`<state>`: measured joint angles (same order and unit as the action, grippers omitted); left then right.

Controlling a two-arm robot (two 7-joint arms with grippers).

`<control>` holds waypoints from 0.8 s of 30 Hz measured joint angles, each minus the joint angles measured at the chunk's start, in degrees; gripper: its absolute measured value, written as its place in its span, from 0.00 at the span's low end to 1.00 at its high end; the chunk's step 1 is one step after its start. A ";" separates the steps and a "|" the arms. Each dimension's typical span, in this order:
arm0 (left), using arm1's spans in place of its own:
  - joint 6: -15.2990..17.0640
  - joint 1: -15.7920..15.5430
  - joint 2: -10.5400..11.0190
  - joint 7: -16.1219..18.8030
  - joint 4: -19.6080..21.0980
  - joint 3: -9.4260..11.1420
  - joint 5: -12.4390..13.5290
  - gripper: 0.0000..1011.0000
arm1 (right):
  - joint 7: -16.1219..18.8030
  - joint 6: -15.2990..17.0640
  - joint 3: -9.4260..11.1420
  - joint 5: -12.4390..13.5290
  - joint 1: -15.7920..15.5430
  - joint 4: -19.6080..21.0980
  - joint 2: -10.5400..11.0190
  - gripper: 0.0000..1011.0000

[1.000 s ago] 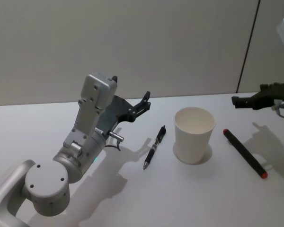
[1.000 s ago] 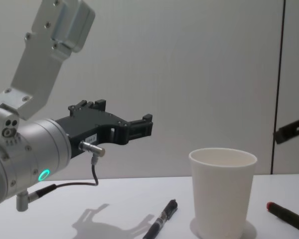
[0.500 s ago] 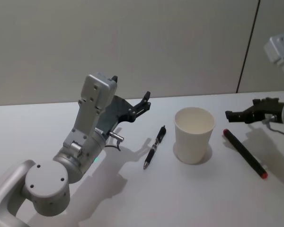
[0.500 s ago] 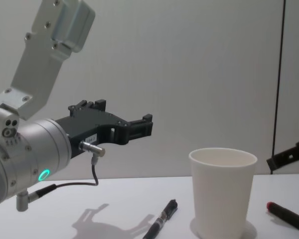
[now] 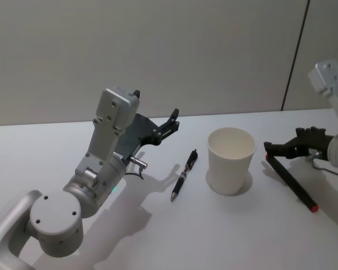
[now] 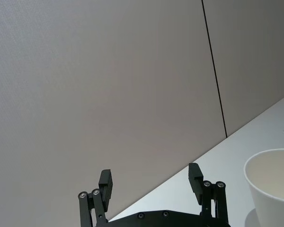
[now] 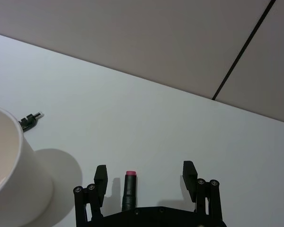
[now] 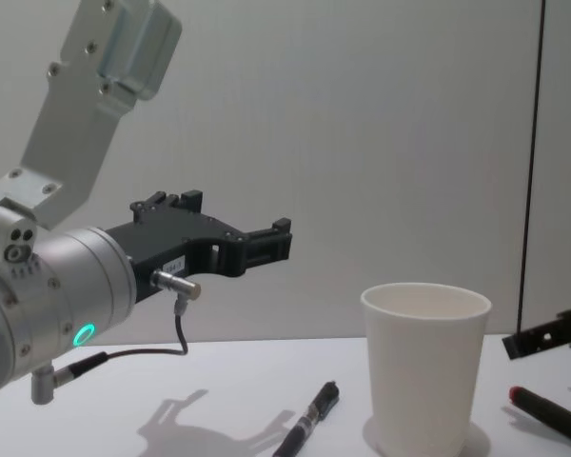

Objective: Place the pen into the pen holder.

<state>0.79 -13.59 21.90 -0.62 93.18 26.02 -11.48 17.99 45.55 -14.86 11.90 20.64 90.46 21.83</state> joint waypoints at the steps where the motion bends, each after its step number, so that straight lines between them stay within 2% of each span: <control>1: 0.00 0.00 0.00 0.00 0.00 0.00 0.00 0.99 | -0.11 -0.47 -0.10 0.00 -0.26 -0.12 -0.01 0.99; 24: 0.00 0.00 0.00 0.00 0.00 0.00 0.00 0.99 | -0.70 -3.92 -1.23 -0.94 -3.78 -1.19 0.40 0.99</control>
<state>0.79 -13.59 21.89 -0.62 93.18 26.03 -11.48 17.29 41.63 -16.09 10.96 16.86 89.26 22.23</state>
